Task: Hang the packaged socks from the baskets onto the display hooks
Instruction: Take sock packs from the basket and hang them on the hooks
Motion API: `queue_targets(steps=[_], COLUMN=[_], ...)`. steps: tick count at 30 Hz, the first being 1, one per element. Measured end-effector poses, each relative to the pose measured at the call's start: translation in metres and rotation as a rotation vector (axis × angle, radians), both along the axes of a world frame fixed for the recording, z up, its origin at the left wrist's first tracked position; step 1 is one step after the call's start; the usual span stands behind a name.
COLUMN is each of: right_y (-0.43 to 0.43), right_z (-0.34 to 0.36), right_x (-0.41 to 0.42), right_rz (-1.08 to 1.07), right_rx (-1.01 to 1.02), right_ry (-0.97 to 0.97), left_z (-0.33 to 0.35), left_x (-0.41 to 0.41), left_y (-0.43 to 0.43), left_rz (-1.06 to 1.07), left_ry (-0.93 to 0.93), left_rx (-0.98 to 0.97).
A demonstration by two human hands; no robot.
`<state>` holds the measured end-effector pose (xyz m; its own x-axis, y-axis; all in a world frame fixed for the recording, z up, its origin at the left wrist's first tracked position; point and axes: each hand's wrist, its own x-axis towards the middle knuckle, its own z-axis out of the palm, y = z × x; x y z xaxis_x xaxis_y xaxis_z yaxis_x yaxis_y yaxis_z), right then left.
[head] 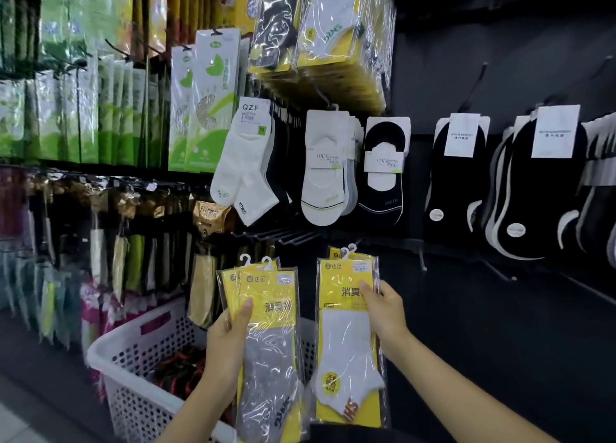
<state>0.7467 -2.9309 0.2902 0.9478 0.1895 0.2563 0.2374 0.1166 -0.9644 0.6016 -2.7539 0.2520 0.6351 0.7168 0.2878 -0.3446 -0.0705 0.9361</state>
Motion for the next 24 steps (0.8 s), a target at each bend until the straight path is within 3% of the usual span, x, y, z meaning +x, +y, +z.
queue_targets(steps=[10, 18, 20, 24], right_y=[0.016, -0.004, -0.011, -0.022], right_z=[-0.027, -0.036, -0.034, -0.019], right_x=[0.048, 0.043, 0.029, -0.017], right_rz=[-0.191, -0.333, -0.246, 0.135], right_rx=[0.028, -0.006, 0.009, -0.029], right_ry=[0.236, 0.285, 0.259, 0.186], left_z=[-0.015, -0.012, -0.009, -0.002], left_x=[0.010, 0.013, 0.013, 0.015], left_y=[0.001, -0.018, -0.026, -0.046], left_rz=[0.012, -0.057, -0.072, -0.126], left_ry=[0.040, 0.015, 0.009, 0.008], left_rx=[-0.060, -0.135, -0.142, -0.149])
